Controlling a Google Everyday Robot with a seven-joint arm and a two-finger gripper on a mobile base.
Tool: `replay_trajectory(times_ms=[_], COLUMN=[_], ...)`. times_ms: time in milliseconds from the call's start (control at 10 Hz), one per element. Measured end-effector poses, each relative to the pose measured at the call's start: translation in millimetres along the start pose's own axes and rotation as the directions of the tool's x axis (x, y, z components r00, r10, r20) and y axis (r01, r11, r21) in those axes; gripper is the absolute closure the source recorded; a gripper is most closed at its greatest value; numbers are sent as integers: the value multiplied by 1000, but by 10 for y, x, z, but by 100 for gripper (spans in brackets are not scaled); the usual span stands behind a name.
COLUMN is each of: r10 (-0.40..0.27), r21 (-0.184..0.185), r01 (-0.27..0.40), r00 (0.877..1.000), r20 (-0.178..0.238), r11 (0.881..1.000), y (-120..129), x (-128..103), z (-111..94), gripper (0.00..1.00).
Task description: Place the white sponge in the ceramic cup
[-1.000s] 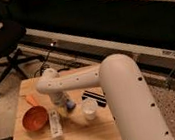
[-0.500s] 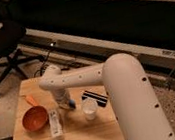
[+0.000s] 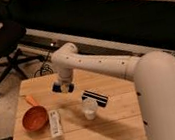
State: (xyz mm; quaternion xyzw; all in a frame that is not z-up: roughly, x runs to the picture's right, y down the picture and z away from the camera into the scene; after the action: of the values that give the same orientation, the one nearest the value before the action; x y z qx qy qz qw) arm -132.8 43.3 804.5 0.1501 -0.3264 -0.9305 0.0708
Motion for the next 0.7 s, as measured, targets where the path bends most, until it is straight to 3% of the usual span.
replay_trajectory(times_ms=[100, 200, 300, 500, 700], r10=[-3, 10, 26, 69, 131], r21=[-11, -13, -7, 24, 97], r01=[2, -12, -28, -65, -94], r00=[998, 986, 973, 931, 851], r20=[-66, -167, -231, -358, -508], r11=[1000, 1000, 1000, 998, 991], y=[31, 14, -22, -145, -326], x=[-108, -237, -344, -592, -735], z=[-166, -353, -454, -602, -689], gripper=[83, 83, 83, 83, 83])
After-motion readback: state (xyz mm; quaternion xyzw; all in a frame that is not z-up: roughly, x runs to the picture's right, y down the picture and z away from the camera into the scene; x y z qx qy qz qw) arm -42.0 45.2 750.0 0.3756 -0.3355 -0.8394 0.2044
